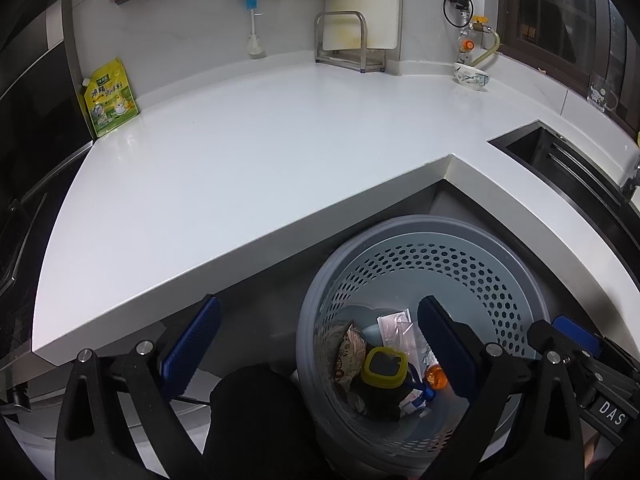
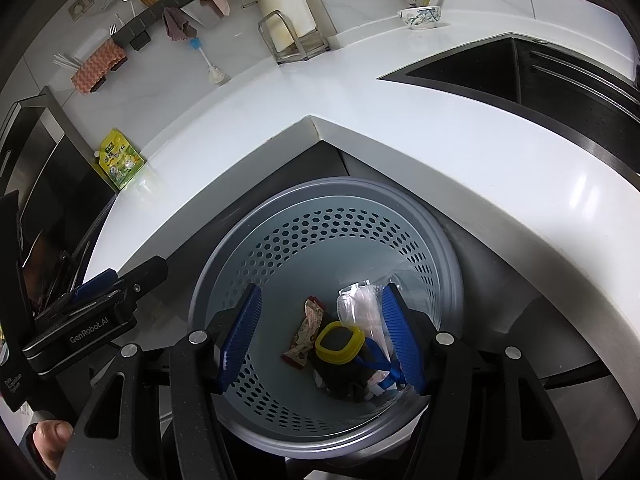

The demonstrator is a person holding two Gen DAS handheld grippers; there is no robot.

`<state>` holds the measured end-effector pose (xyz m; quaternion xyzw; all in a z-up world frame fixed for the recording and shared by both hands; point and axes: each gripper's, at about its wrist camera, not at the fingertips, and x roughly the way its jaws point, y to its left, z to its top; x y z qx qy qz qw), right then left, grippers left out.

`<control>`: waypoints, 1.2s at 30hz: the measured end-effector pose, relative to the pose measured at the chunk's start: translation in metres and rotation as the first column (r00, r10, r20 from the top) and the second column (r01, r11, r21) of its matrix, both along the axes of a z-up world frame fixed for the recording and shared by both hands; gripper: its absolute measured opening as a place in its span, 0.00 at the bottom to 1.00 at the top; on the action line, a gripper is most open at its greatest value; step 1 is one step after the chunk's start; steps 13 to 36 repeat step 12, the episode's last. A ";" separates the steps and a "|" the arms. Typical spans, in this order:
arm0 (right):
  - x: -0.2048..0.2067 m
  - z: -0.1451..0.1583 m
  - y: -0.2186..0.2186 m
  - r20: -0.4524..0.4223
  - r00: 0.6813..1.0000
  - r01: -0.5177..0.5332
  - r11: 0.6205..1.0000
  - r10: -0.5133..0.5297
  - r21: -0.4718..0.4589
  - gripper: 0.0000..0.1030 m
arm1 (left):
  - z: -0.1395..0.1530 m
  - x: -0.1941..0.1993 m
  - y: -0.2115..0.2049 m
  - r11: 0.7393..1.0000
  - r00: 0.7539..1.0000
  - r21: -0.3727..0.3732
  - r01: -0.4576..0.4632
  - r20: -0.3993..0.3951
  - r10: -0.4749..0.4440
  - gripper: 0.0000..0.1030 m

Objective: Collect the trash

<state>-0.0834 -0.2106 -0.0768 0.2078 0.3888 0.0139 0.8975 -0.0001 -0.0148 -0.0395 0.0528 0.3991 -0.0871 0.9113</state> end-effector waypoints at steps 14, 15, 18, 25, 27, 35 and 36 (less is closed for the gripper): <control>0.000 0.000 0.000 0.000 1.000 0.001 1.000 -0.001 0.000 0.58 | 0.001 0.000 0.001 1.000 1.000 0.005 -0.015 -0.001 0.015 0.94; 0.000 0.000 0.000 0.000 1.000 0.001 1.000 -0.001 0.000 0.58 | 0.001 0.000 0.001 1.000 1.000 0.005 -0.015 -0.001 0.015 0.94; 0.000 0.000 0.000 0.000 1.000 0.001 1.000 -0.001 0.000 0.58 | 0.001 0.000 0.001 1.000 1.000 0.005 -0.015 -0.001 0.015 0.94; 0.000 0.000 0.000 0.000 1.000 0.001 1.000 -0.001 0.000 0.58 | 0.001 0.000 0.001 1.000 1.000 0.005 -0.015 -0.001 0.015 0.94; 0.000 0.000 0.000 0.000 1.000 0.001 1.000 -0.001 0.000 0.58 | 0.001 0.000 0.001 1.000 1.000 0.005 -0.015 -0.001 0.015 0.94; 0.000 0.000 0.000 0.000 1.000 0.001 1.000 -0.001 0.000 0.58 | 0.001 0.000 0.001 1.000 1.000 0.005 -0.015 -0.001 0.015 0.94; 0.000 0.000 0.000 0.000 1.000 0.001 1.000 -0.001 0.000 0.58 | 0.001 0.000 0.001 1.000 1.000 0.005 -0.015 -0.001 0.015 0.94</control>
